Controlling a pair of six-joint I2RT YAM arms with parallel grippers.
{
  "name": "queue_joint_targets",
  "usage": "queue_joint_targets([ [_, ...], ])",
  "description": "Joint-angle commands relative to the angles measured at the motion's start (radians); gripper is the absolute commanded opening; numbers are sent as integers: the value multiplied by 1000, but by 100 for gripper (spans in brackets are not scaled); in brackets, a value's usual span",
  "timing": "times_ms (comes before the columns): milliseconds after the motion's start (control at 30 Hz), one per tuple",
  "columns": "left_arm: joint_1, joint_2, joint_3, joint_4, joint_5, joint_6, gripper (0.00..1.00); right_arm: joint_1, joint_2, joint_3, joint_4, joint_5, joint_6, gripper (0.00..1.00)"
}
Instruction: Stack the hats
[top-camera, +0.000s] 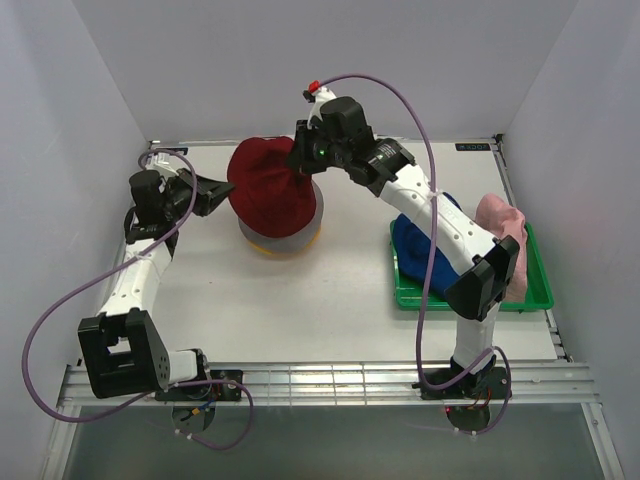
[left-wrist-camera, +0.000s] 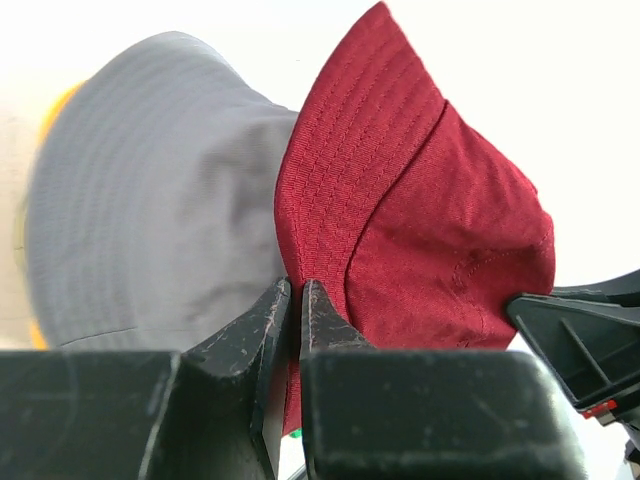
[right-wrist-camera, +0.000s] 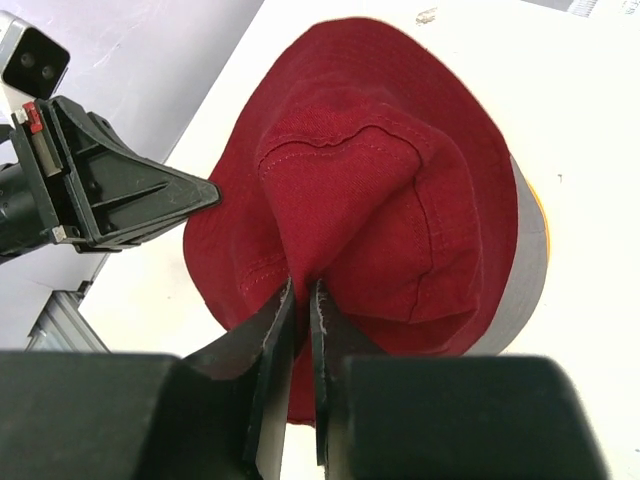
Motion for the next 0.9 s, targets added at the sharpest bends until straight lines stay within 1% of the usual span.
queue_joint_targets([
  [0, 33, -29, -30, 7, -7, 34, 0, 2, 7, 29, 75, 10, -26, 16],
  [100, 47, -21, -47, 19, -4, 41, 0, 7, 16, 24, 83, 2, -27, 18],
  [267, 61, -1, -75, 45, 2, 57, 0, 10, 21, 17, 89, -4, -32, 19],
  [400, 64, 23, -93, 56, 2, 75, 0, 10, 10, -8, 92, 6, -39, 24],
  [533, 69, 37, -119, 77, 8, 78, 0, 5, -17, -26, 94, 17, -52, 34],
  [633, 69, 52, -127, 79, 5, 86, 0, -13, -34, -40, 94, -18, -47, 41],
  [733, 70, 63, -134, 85, 4, 91, 0, -36, -62, -65, 97, -53, -39, 45],
  [800, 70, 74, -142, 90, 4, 94, 0, -62, -83, -112, 119, -81, -32, 47],
  [867, 72, 81, -147, 94, 5, 92, 0, -82, -123, -179, 144, -127, -10, 52],
])
